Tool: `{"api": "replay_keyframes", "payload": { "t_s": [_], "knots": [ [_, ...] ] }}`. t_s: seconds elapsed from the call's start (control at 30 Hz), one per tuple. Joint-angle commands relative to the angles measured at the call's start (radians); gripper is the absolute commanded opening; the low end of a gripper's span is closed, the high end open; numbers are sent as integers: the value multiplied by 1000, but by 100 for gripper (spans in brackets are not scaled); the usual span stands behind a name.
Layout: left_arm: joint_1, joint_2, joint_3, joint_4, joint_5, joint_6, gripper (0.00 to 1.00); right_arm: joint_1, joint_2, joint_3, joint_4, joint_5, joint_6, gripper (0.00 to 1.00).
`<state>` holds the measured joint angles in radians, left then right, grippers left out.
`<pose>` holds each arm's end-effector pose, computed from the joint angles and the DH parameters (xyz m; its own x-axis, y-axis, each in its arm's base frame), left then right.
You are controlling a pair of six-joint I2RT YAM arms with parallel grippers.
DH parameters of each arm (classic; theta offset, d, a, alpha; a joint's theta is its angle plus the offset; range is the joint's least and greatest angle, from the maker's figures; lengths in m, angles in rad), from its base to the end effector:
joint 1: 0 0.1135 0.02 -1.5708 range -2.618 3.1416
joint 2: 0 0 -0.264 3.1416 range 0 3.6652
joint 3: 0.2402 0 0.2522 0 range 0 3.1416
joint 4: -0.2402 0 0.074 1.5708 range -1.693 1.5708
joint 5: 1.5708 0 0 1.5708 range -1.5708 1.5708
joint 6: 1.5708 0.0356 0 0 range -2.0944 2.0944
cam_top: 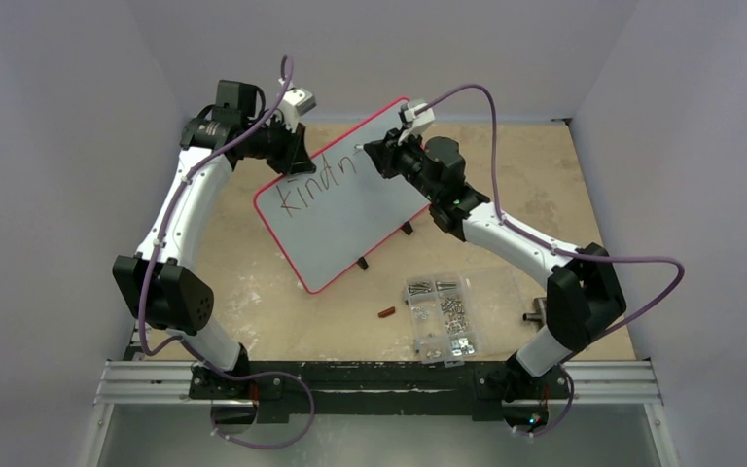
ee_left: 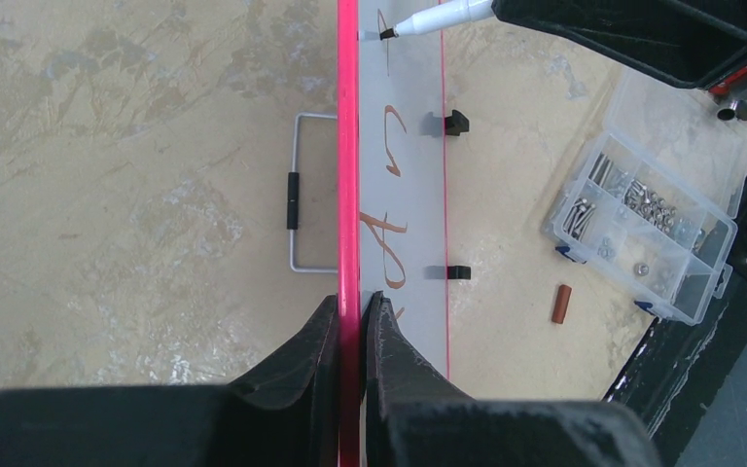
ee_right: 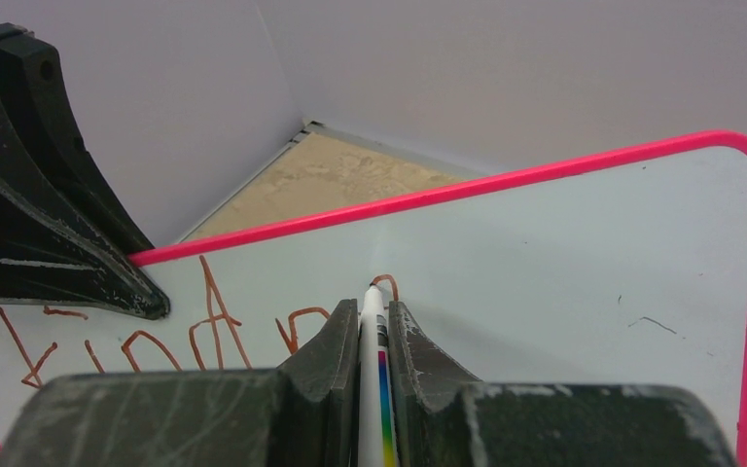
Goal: Write a sentence on the whiteboard
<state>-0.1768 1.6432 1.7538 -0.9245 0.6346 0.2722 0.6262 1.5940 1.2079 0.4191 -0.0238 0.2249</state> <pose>0.3373 -0.0817 0.3888 -0.5435 0.3170 -0.7773 0.7148 0.6602 -0.2305 0.3116 0.2264 0.3444 -0.1089 0.1964 -0.9745 -0.5959 0.7717 0.2221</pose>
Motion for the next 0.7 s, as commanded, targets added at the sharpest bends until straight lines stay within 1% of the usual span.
{"api": "replay_keyframes", "payload": {
  "t_s": [0.0, 0.37, 0.5, 0.67],
  "knots": [
    [-10, -16, -16, -39, -64, 88, 0, -2, 6, 17, 3, -46, 8, 0],
    [-10, -17, -14, -36, -65, 89, 0, -1, -55, -100, -15, -51, -1, 0],
    [-10, -16, -14, -37, -63, 87, 0, -2, -69, -113, -31, 2, -4, 0],
    [-10, -17, -14, -37, -61, 88, 0, -3, -63, -72, -51, 70, -12, 0]
  ]
}}
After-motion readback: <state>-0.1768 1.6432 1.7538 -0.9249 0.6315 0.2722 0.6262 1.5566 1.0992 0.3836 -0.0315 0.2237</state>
